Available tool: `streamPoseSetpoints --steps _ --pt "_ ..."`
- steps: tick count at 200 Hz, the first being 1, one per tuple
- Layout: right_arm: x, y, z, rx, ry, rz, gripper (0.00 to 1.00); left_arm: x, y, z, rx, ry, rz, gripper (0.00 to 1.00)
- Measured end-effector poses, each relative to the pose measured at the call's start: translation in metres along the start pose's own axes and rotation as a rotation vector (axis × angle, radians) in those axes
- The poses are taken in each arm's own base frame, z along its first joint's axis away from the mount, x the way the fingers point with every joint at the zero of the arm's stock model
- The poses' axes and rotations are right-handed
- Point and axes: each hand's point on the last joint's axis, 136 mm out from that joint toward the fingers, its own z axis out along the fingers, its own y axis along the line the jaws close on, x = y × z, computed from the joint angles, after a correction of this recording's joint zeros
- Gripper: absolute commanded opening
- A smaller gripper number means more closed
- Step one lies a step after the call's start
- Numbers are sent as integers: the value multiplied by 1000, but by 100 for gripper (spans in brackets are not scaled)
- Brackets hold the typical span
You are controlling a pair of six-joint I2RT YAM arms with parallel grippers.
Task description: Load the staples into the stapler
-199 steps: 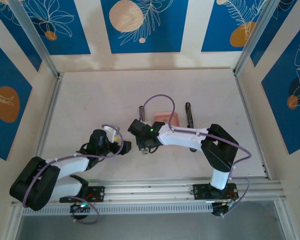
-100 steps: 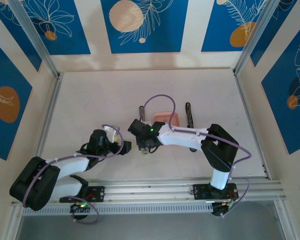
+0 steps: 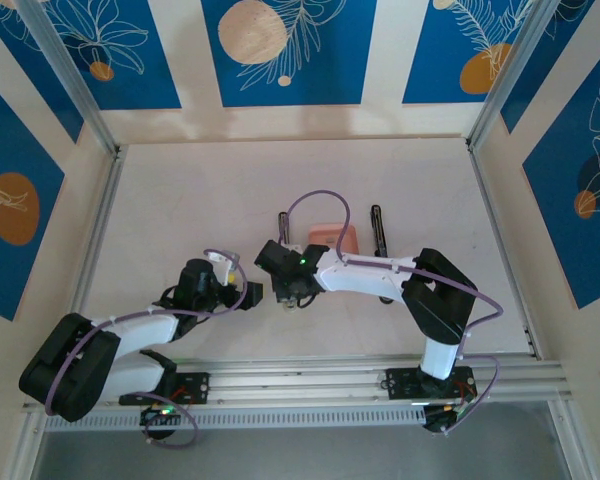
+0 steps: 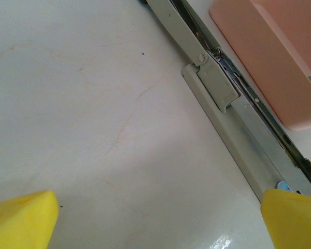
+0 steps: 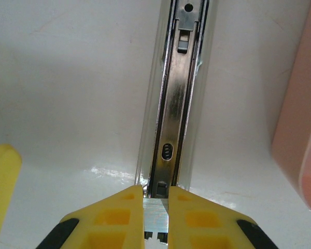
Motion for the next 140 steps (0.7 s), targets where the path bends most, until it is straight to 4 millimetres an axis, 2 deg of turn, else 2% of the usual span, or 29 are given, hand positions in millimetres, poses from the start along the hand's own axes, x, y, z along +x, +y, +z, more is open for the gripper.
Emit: streamPoseSetpoints --steps 140 --pt "6 2 0 9 1 13 15 0 0 0 1 1 1 100"
